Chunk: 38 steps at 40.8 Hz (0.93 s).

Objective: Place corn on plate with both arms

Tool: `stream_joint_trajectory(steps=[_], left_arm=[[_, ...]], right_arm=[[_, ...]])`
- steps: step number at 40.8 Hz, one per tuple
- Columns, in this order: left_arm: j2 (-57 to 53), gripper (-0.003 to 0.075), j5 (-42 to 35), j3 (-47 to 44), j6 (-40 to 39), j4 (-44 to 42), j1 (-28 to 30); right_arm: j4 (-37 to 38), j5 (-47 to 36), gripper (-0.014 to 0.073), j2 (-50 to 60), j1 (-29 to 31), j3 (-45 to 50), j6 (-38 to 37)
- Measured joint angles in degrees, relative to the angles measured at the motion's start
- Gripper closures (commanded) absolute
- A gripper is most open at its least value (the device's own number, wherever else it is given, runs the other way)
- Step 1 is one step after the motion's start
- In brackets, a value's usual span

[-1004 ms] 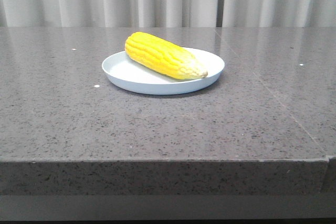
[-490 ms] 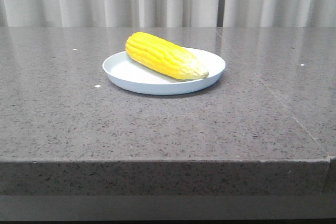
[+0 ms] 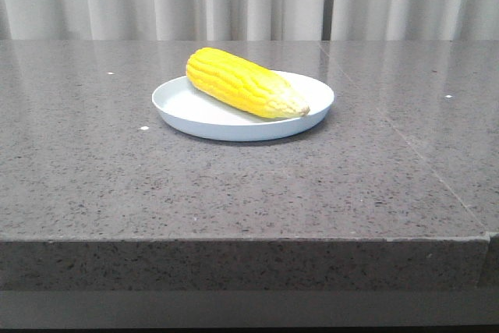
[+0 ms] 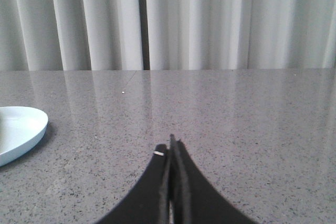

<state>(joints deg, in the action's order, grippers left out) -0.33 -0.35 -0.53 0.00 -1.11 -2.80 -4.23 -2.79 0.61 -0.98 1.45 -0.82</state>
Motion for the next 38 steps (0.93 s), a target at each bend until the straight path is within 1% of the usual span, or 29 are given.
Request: stream_joint_trajectory(steps=[8,38], left_arm=[[0.00,0.0741,0.00,0.00,0.00,0.00,0.00],[0.00,0.0741,0.00,0.00,0.00,0.00,0.00]], right_arm=[[1.50,-0.22,0.0679,0.00,0.76,0.00,-0.76],[1.73,-0.26,0.0679,0.00,1.36,0.00,-0.86]])
